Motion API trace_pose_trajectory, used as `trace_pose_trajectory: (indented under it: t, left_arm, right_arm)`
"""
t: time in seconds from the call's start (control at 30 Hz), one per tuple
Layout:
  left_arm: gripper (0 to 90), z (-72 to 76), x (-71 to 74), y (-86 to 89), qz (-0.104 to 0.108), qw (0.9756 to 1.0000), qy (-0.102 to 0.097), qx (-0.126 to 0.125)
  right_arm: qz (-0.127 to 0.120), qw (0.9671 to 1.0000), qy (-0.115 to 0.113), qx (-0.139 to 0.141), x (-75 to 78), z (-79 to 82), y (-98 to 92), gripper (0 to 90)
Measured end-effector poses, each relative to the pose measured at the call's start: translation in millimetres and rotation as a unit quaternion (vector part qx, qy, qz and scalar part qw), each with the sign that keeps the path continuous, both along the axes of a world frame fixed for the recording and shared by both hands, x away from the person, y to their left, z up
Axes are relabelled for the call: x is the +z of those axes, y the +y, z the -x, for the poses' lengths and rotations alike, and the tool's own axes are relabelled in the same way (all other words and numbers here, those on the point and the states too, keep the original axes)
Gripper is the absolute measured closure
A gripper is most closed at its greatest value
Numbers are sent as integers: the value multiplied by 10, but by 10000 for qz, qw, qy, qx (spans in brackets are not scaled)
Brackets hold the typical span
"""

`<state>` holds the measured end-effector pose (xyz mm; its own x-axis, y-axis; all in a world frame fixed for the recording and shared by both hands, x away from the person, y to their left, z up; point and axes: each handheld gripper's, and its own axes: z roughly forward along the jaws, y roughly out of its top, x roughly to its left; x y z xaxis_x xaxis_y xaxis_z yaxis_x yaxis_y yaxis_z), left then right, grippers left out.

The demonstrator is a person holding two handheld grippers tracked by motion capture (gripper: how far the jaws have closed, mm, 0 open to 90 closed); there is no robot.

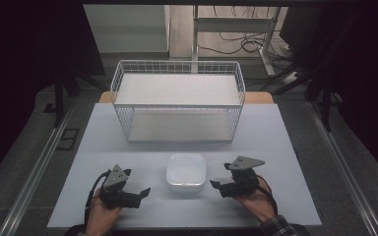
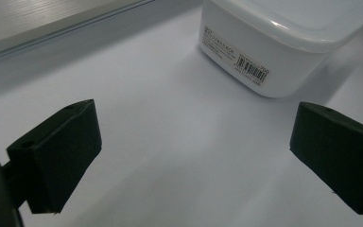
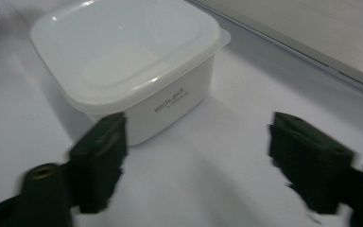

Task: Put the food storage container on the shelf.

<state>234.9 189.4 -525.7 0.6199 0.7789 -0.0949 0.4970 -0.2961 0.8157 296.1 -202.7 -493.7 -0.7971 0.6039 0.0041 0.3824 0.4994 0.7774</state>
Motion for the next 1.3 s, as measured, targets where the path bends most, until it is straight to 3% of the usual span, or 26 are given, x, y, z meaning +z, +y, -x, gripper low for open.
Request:
trace_pose_trajectory:
  t: [0.03, 0.07, 0.17, 0.27, 0.5, 0.67, 0.8, 0.9, 1.07, 1.17, 1.3]
  left_arm:
    - [25, -1, 4, 6, 173, 9998, 50, -52]
    - [24, -2, 6, 9, 232, 9997, 50, -66]
    - [22, -2, 7, 19, 356, 9993, 1, -85]
    - [22, -3, 6, 14, 319, 9994, -54, -85]
    - [24, -61, 24, -61, 213, 9996, 74, -185]
    - [32, -175, 66, -127, 356, 9990, 164, -231]
    - [31, -269, 117, -204, 492, 9981, 174, -329]
    - [33, -335, 153, -306, 427, 9980, 177, -426]
    - [32, -433, 190, -427, 336, 9977, 168, -567]
    - [25, -510, 207, -509, 311, 9970, 189, -685]
    - [21, -612, 217, -621, 279, 9963, 232, -775]
  right_arm:
    - [187, 9997, -159, 30, -19, 25, 36, 59]
    - [212, 9996, -194, 29, -24, 32, 47, 47]
    - [118, 9997, -176, 87, -22, 25, 44, 32]
    - [110, 9998, -135, 97, -23, 15, 34, 30]
    - [205, 9996, -120, 175, -39, -1, 46, 25]
    - [149, 9997, -129, 165, -9, -12, 82, 23]
    - [-46, 9999, -41, 108, 14, -57, 103, 25]
    - [-195, 9998, 4, 30, 57, -101, 131, 24]
    - [-218, 9997, 61, 37, 93, -130, 196, 12]
    - [-111, 9996, 252, 103, 82, -173, 260, 13]
    - [-172, 9990, 397, 122, 85, -218, 274, 20]
